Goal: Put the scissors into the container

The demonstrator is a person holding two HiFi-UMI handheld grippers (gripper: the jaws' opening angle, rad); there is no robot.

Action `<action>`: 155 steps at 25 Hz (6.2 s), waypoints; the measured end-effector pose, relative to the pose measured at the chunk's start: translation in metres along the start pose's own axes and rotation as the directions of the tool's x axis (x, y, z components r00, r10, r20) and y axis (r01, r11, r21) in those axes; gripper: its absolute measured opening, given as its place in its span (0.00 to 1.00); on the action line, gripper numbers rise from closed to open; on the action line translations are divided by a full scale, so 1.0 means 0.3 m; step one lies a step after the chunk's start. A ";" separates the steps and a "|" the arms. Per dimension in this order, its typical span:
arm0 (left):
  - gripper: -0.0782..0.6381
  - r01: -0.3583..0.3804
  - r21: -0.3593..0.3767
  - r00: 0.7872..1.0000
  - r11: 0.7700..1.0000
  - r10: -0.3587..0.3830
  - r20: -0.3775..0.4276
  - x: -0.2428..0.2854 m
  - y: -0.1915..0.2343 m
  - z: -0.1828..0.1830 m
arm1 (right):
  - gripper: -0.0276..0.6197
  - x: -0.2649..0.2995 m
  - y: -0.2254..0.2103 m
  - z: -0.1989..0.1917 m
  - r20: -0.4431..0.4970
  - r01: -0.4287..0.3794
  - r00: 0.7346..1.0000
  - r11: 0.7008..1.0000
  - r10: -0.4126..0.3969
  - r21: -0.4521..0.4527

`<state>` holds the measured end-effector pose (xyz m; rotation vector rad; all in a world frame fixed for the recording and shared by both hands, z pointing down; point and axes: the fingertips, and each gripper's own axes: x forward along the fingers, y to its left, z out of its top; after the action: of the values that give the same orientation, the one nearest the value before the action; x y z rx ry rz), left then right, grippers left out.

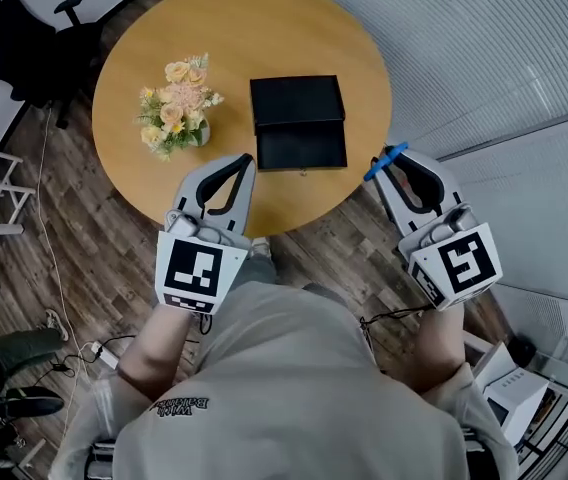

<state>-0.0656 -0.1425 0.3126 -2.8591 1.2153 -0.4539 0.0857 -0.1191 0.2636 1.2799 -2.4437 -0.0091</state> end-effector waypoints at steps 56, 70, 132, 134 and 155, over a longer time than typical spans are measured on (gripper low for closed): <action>0.14 -0.068 -0.228 0.919 0.971 -0.029 -0.394 0.443 0.060 -0.705 | 0.18 0.835 0.156 -0.950 -0.699 -0.632 0.595 0.768 0.397 -0.102; 0.14 -0.068 -0.305 0.913 0.950 -0.064 -0.404 0.479 0.096 -0.801 | 0.19 0.926 0.211 -1.074 -0.755 -0.656 0.528 0.751 0.389 -0.072; 0.14 -0.077 0.175 0.990 0.982 0.054 0.132 0.279 0.060 0.367 | 0.12 0.146 -0.315 0.164 0.271 -0.037 0.963 0.983 -0.013 0.179; 0.14 -0.071 0.179 0.988 0.981 0.045 0.146 0.261 0.044 0.396 | 0.12 0.112 -0.319 0.182 0.293 -0.026 0.956 0.986 -0.024 0.166; 0.14 -0.069 0.119 0.991 0.990 0.055 0.119 0.216 -0.017 0.351 | 0.11 0.001 -0.257 0.147 0.279 -0.017 0.960 0.991 -0.021 0.132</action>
<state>0.0083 -0.1962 0.2294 -2.6953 1.2086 -0.3435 0.1318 -0.1718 0.2089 1.4230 -2.7222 -0.0297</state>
